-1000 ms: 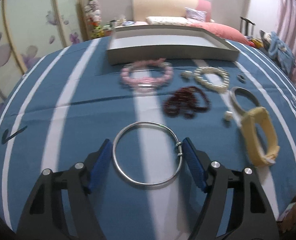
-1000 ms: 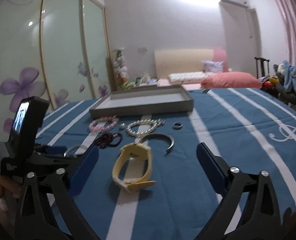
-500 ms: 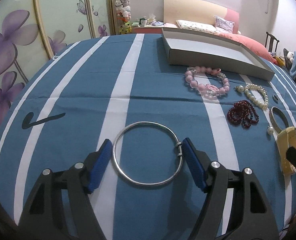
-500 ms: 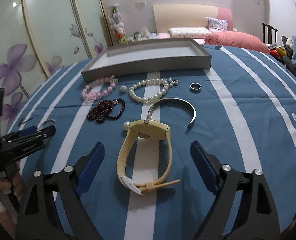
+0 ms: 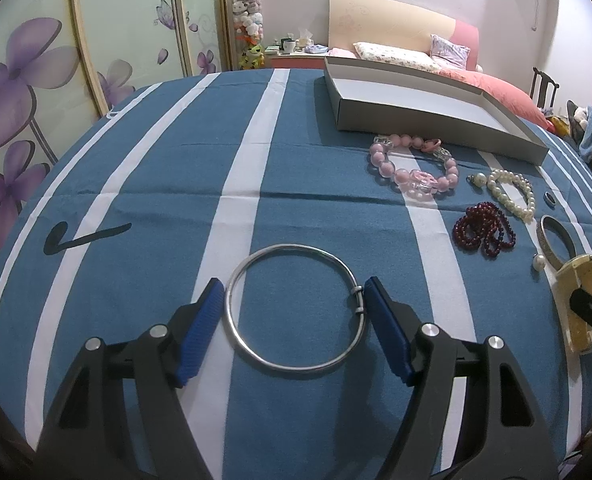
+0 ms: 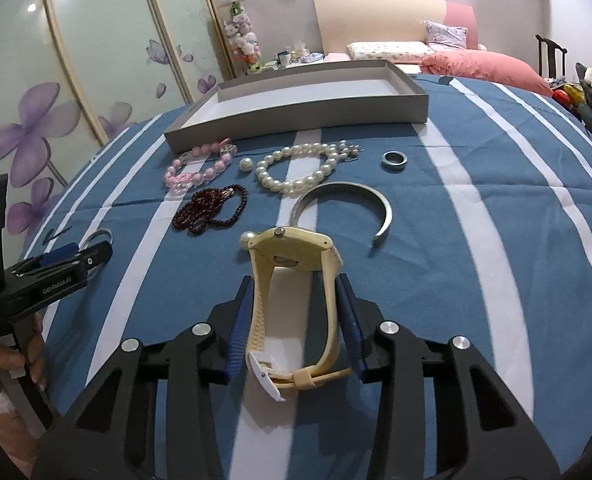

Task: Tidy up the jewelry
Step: 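Carry the bangle and watch into the gray tray and open both grippers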

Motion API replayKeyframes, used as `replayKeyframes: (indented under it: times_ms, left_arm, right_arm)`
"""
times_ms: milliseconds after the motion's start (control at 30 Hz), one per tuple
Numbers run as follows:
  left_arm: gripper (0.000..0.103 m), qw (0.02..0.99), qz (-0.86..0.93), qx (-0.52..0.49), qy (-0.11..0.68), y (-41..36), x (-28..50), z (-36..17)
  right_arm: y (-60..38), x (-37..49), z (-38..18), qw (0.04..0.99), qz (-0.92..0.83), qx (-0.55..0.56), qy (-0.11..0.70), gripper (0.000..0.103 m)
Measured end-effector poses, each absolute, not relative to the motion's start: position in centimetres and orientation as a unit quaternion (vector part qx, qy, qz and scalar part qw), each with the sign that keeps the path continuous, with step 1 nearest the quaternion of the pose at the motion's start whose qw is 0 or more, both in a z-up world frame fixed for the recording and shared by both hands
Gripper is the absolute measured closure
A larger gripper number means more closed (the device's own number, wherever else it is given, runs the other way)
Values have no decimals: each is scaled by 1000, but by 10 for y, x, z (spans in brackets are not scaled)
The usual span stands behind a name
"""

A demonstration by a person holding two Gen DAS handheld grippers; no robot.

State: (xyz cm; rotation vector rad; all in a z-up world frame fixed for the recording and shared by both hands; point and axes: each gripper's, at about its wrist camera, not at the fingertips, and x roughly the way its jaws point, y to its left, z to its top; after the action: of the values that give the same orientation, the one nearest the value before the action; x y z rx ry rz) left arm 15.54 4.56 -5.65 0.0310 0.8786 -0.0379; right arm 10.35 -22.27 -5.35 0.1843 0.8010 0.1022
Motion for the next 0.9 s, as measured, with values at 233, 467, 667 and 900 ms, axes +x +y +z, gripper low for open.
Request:
replayKeyframes:
  times_ms: [233,467,667,900]
  left_arm:
    - [33,921,-34,-11,388,44,149,-39]
    - [33,955,-33,-7,295,31,137,-2]
    - [33,975,-23,5,222,15,134,27]
    - [33,987,-11,23,158,-7,140,50]
  right_arm:
    - [-242,99,-30,938,45,94,331,62]
    - [-246,102,-1,963,44,56,259,62]
    - [-247,108,20,979,39,20,200,62]
    - [-251,121,39,992,28,-1,119,62]
